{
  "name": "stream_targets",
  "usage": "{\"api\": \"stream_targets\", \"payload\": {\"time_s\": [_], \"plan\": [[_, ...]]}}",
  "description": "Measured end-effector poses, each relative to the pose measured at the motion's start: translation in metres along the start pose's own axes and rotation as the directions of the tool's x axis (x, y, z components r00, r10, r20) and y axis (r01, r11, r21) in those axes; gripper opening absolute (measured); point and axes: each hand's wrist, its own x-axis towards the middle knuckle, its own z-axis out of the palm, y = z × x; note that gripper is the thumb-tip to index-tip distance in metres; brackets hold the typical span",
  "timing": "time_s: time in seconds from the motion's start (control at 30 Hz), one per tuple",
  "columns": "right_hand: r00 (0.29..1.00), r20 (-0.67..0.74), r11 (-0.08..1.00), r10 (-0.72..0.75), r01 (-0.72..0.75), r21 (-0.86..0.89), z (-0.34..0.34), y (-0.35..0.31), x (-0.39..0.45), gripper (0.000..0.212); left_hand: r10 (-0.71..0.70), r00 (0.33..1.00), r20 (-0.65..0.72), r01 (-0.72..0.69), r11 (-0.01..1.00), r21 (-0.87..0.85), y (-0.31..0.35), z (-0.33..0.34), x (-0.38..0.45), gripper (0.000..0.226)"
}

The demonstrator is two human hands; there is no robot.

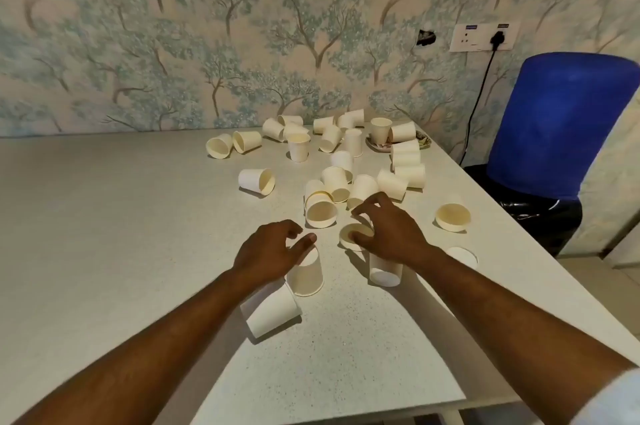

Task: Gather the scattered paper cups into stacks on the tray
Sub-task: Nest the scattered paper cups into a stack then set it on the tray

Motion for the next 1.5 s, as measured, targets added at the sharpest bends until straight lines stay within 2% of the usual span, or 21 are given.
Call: {"api": "stream_targets", "payload": {"time_s": [0.2, 0.37, 0.63, 0.77, 0.87, 1.03, 1.17, 1.27, 1.37, 1.5], "plan": [[0.997, -0.077, 1.000, -0.013, 0.014, 0.012, 0.011, 0.001, 0.002, 0.040, -0.045, 0.995, 0.088, 0.044, 0.999, 0.011, 0.004, 0.011, -0.002, 0.101], [0.995, -0.101, 1.000, -0.005, 0.003, -0.027, 0.011, 0.002, 0.014, 0.036, -0.097, 0.995, 0.026, 0.099, 0.994, -0.052, 0.010, 0.019, 0.003, 0.069], [0.984, -0.178, 1.000, 0.022, -0.025, -0.016, 0.012, 0.010, 0.033, 0.026, -0.142, 0.980, -0.140, 0.114, 0.975, -0.189, 0.018, 0.021, 0.015, 0.033], [0.979, -0.190, 0.996, 0.080, -0.085, -0.019, 0.015, 0.013, 0.040, 0.016, -0.186, 0.963, -0.194, 0.118, 0.941, -0.316, 0.014, 0.021, 0.018, 0.016], [0.967, -0.211, 0.989, 0.144, -0.132, 0.071, 0.016, 0.014, 0.044, 0.016, -0.249, 0.946, -0.208, 0.121, 0.865, -0.487, 0.007, 0.018, 0.021, 0.008], [0.944, -0.256, 0.965, 0.206, -0.153, 0.212, 0.009, 0.014, 0.047, 0.015, -0.365, 0.924, -0.109, 0.160, 0.631, -0.759, -0.005, 0.011, 0.021, 0.010], [0.915, -0.318, 0.904, 0.247, -0.100, 0.415, 0.002, 0.002, 0.048, 0.019, -0.349, 0.936, -0.042, 0.164, 0.540, -0.825, -0.009, 0.008, 0.025, 0.015], [0.925, -0.311, 0.834, 0.218, -0.011, 0.552, 0.004, -0.018, 0.043, 0.019, -0.329, 0.944, -0.021, 0.147, 0.479, -0.865, -0.010, 0.004, 0.030, 0.015], [0.936, -0.303, 0.813, 0.179, 0.033, 0.581, 0.012, -0.035, 0.038, 0.017, -0.324, 0.946, -0.026, 0.136, 0.468, -0.873, -0.014, 0.001, 0.037, 0.013], [0.947, -0.271, 0.805, 0.174, 0.022, 0.593, 0.018, -0.045, 0.038, 0.026, -0.314, 0.949, -0.002, 0.138, 0.423, -0.896, -0.021, -0.001, 0.045, 0.015]]}}
